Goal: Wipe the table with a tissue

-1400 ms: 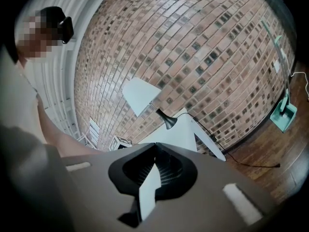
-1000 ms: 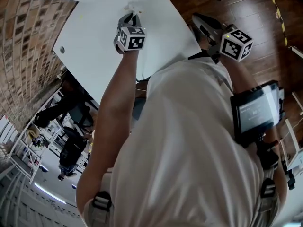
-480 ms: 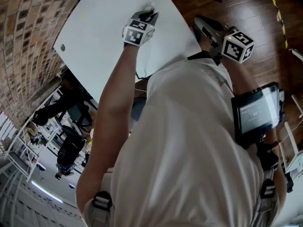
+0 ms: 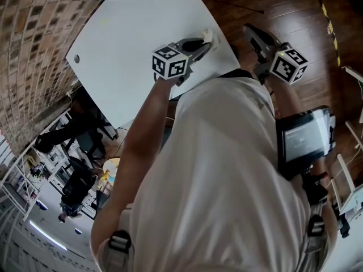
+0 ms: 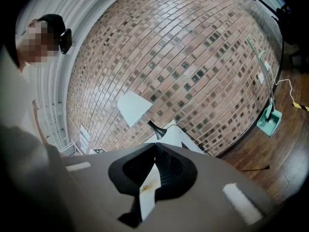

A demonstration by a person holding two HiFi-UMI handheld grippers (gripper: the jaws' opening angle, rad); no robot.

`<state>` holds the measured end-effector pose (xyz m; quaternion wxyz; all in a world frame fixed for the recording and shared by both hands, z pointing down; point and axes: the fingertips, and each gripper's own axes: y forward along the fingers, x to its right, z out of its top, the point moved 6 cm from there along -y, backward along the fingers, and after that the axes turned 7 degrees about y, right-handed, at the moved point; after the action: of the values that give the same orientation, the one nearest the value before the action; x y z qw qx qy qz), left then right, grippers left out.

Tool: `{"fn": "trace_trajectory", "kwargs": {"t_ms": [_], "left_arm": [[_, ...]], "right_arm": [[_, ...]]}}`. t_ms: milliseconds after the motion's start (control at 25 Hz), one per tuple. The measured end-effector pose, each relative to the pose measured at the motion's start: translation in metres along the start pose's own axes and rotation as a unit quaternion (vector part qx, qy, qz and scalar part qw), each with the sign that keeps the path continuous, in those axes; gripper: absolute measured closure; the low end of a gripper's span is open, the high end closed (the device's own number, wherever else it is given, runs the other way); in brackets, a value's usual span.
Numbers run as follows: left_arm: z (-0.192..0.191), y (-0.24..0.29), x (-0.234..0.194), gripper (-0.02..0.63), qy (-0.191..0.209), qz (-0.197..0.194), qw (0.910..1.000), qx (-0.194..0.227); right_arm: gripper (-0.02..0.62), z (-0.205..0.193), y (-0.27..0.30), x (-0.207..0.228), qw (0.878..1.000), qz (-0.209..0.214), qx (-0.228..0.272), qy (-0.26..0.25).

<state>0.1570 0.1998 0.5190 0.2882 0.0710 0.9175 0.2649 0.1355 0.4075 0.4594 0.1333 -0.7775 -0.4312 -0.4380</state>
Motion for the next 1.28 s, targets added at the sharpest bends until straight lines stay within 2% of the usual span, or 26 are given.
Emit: {"fn": "trace_trajectory", "kwargs": {"t_ms": [80,200,360,480,680,840,960,1120,1200,1280], "left_arm": [[-0.003,-0.013,0.008,0.561,-0.049,-0.018,0.9968,0.061],[-0.011,-0.034,0.021,0.561,-0.074,-0.013,0.9891,0.126],[-0.036,-0.067,0.036,0.561,-0.062,0.048,0.9806,0.18],[-0.061,-0.1,0.048,0.56,-0.062,0.111,0.9689,0.213],[-0.093,-0.156,0.071,0.56,-0.059,0.221,0.9396,0.255],[-0.124,-0.197,0.103,0.56,-0.058,0.3,0.9057,0.293],[-0.152,-0.222,0.129,0.56,-0.069,0.33,0.8851,0.321],[-0.166,-0.258,0.146,0.56,-0.068,0.38,0.8608,0.331],[-0.169,-0.263,0.156,0.56,-0.074,0.4,0.8518,0.33],[-0.171,-0.264,0.166,0.56,-0.077,0.414,0.8472,0.324]], "right_arm": [[0.588,0.0,-0.001,-0.003,1.0,0.0,0.003,0.0],[0.588,-0.005,-0.001,-0.015,1.0,0.006,-0.006,-0.013],[0.588,-0.018,0.003,-0.046,0.998,0.031,-0.028,-0.05],[0.588,-0.042,0.008,-0.074,0.994,0.06,-0.054,-0.07],[0.588,-0.085,0.017,-0.118,0.981,0.111,-0.118,-0.102],[0.588,-0.118,0.024,-0.163,0.961,0.165,-0.17,-0.14],[0.588,-0.143,0.024,-0.194,0.948,0.191,-0.193,-0.168],[0.588,-0.161,0.041,-0.225,0.931,0.233,-0.211,-0.188],[0.588,-0.166,0.04,-0.235,0.922,0.248,-0.226,-0.194],[0.588,-0.17,0.037,-0.242,0.915,0.258,-0.24,-0.199]]}}
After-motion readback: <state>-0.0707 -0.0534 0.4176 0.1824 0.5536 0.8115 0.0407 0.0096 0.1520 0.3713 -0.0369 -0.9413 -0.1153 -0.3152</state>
